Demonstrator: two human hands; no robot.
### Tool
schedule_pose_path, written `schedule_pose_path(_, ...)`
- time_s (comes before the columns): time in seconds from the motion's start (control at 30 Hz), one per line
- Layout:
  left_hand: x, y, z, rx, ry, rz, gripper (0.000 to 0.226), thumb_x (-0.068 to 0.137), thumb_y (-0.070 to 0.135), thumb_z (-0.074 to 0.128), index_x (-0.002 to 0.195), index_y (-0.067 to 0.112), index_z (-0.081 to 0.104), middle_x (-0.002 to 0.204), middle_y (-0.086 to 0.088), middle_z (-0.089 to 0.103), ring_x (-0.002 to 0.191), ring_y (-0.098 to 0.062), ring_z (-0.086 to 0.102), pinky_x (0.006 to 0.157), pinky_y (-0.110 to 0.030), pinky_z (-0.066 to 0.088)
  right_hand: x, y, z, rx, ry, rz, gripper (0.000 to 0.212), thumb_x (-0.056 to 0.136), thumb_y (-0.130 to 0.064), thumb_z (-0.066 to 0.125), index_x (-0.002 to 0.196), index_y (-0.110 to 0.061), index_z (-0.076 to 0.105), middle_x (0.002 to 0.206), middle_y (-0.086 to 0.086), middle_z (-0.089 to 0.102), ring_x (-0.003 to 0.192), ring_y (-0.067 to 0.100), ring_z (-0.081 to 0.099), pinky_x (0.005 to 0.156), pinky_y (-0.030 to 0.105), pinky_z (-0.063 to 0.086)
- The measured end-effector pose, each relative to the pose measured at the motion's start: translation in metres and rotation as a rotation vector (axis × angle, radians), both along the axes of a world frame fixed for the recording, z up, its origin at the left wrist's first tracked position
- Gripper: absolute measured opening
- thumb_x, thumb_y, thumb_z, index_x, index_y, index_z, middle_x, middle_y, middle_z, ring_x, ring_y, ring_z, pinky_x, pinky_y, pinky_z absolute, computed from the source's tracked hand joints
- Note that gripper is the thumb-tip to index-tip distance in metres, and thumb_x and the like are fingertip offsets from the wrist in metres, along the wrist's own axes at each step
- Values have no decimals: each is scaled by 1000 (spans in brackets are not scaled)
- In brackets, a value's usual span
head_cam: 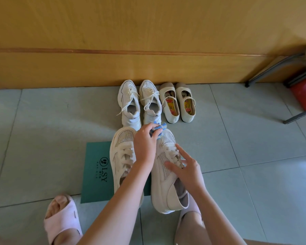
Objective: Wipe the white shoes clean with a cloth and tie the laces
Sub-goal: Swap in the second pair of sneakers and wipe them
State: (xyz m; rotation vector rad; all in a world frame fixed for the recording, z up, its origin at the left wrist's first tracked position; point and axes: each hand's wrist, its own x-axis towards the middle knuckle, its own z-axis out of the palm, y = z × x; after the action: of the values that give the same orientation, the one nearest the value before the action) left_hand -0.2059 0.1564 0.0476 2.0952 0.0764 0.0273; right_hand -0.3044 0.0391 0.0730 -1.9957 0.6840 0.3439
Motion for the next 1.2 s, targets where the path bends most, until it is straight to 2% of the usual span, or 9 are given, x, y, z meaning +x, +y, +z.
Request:
schedule_pose_path(0.17,-27,-2,3,47,-2,102,19,87,25,66,104,17,70,94,5,67,75,-6,54,65,-18,43,0,-1,-2,-13,0,-6,72,72,-43,77,135,-49,41,107,-8,64,80,-11,56,55,8,43)
schedule_pose_path(0.33,-44,-2,7,109,54,133,21,84,23,68,104,16,71,93,2,67,77,-14,61,59,-21,43,1,-2,-2,-10,-4,-5,71,73,-42,76,134,-50,41,104,-12,61,78,-13,53,59,8,40)
schedule_pose_path(0.53,-64,5,12,122,124,71,22,87,21,65,109,17,69,95,1,66,78,-7,55,61,-13,37,-1,-3,-2,-3,-21,18,71,75,-42,74,136,-48,40,106,-14,58,80,-14,51,61,10,42)
schedule_pose_path(0.67,-67,12,17,89,210,16,26,87,21,65,111,13,69,94,1,66,78,-9,57,66,-22,46,-2,-5,-2,17,-34,18,69,77,-38,74,137,-46,40,114,-11,61,83,-12,53,62,8,43)
schedule_pose_path(0.77,-62,19,22,13,253,-20,23,85,20,67,106,10,70,81,5,64,71,-8,59,63,-24,51,-3,-7,-2,36,-52,33,70,79,-34,72,139,-42,38,122,-5,60,81,-13,52,56,7,45)
schedule_pose_path(0.87,-41,22,27,-27,206,46,25,86,20,66,108,10,69,90,-1,69,74,-10,60,58,-12,44,-4,-7,-1,59,-58,20,70,80,-33,72,140,-42,37,127,-3,58,77,-14,49,51,4,44)
schedule_pose_path(0.93,-21,19,31,-57,147,84,26,85,20,66,108,9,69,94,-3,70,77,-11,61,58,-11,43,-5,-8,-2,63,-48,12,70,80,-35,71,140,-44,36,129,-2,57,77,-13,49,50,5,43)
schedule_pose_path(1.1,-4,-2,27,26,111,-11,26,86,23,66,108,10,69,100,-6,69,86,-18,62,73,-29,50,-4,-7,-2,65,-39,1,69,79,-37,72,138,-46,37,122,-1,61,82,-7,55,54,8,44)
schedule_pose_path(1.2,-13,-8,23,110,75,-13,25,87,23,65,110,11,69,103,-6,67,91,-19,61,72,-23,43,-5,-9,-3,77,-33,-26,69,78,-37,74,137,-47,39,118,-2,63,84,-7,57,54,7,44)
